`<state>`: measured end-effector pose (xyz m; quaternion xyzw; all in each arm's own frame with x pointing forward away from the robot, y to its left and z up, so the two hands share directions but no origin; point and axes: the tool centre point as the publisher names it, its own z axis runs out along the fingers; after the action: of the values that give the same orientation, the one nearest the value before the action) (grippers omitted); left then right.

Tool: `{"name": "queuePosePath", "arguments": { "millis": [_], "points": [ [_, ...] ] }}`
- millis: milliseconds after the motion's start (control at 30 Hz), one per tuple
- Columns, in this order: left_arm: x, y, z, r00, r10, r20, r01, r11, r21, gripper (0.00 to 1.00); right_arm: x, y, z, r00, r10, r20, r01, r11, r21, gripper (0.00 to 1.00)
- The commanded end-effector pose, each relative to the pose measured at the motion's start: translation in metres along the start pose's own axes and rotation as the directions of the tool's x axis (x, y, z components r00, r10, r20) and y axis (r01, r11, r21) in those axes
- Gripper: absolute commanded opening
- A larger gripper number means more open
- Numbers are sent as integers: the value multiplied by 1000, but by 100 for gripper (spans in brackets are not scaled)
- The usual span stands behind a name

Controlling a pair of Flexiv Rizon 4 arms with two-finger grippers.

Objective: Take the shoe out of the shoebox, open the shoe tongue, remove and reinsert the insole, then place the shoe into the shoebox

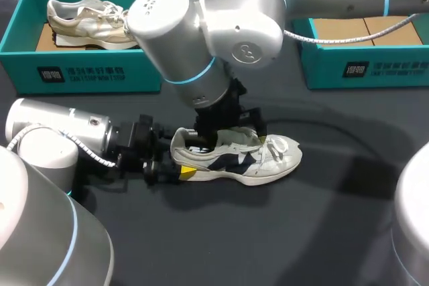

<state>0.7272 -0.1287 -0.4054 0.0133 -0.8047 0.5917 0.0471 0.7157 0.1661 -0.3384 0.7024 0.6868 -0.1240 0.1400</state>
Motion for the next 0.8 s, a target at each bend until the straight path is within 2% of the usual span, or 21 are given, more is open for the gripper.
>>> {"name": "queuePosePath", "arguments": {
  "millis": [33,133,367,467,800],
  "points": [
    [-2,3,2,1000,-1,1,1,1000,0,0,-19,2,-1,999,-15,-32,16,1000,6,93],
    [-2,3,2,1000,-1,1,1,1000,0,0,-26,3,-3,999,-34,-35,35,999,10,87],
    [-2,3,2,1000,-1,1,1,1000,0,0,-39,5,-6,993,-98,-65,100,994,33,58],
    [-2,3,2,1000,-1,1,1,1000,0,0,-40,2,-8,988,-116,-103,122,991,54,53],
    [-2,3,2,1000,-1,1,1,1000,0,0,-29,-16,-13,964,-172,-202,199,972,122,48]
  ]
}}
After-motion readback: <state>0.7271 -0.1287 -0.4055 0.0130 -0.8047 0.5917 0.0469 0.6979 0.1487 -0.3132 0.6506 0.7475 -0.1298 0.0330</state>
